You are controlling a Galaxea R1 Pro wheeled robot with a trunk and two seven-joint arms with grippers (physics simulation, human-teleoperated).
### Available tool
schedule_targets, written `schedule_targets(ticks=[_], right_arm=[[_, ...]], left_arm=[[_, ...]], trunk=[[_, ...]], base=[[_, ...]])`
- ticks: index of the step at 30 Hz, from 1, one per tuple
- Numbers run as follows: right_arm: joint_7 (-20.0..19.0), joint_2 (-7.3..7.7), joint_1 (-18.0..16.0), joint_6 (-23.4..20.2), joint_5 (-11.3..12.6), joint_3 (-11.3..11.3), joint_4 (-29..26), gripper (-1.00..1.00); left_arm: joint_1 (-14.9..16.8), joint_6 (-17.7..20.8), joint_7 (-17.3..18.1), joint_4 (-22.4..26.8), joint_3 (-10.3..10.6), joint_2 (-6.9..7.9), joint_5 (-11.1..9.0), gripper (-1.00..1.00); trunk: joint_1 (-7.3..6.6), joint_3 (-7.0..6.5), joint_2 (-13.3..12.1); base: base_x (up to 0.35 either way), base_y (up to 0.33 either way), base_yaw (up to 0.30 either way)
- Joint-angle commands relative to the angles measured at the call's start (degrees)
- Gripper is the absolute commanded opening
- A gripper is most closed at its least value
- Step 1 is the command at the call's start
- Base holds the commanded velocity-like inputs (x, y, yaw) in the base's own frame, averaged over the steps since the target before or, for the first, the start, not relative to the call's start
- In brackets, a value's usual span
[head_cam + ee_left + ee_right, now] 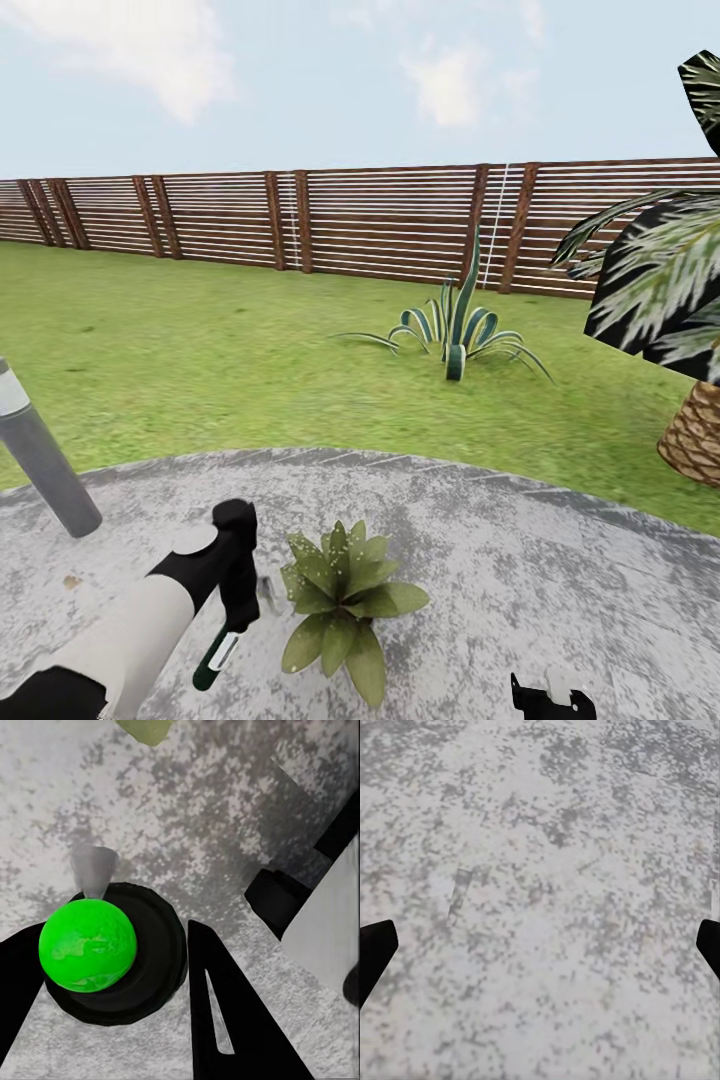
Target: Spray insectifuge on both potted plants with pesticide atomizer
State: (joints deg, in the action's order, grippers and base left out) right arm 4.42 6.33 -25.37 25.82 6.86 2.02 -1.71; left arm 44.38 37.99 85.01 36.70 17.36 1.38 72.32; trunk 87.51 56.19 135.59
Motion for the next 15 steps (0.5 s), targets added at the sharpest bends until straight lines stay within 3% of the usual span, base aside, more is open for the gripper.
schedule_targets(ticks=[1,9,15], right_arm=[[-0.03,0.00,-0.03,0.20,0.52,0.26,0.05,1.00],[-0.03,0.00,-0.03,0.20,0.52,0.26,0.12,1.00],[-0.03,0.00,-0.03,0.20,0.52,0.26,0.06,1.00]], left_arm=[[0.10,0.59,0.90,0.15,0.27,0.04,0.19,-1.00],[-0.55,0.77,0.62,0.04,-0.11,0.93,0.70,-1.00],[-0.57,1.20,0.34,0.03,0.32,0.76,0.86,-1.00]], trunk=[[-0.01,0.06,0.02],[-0.01,0.06,0.02],[-0.01,0.06,0.02]], base=[[0.000,0.000,0.000],[0.025,-0.006,0.002],[0.219,-0.143,0.207]])
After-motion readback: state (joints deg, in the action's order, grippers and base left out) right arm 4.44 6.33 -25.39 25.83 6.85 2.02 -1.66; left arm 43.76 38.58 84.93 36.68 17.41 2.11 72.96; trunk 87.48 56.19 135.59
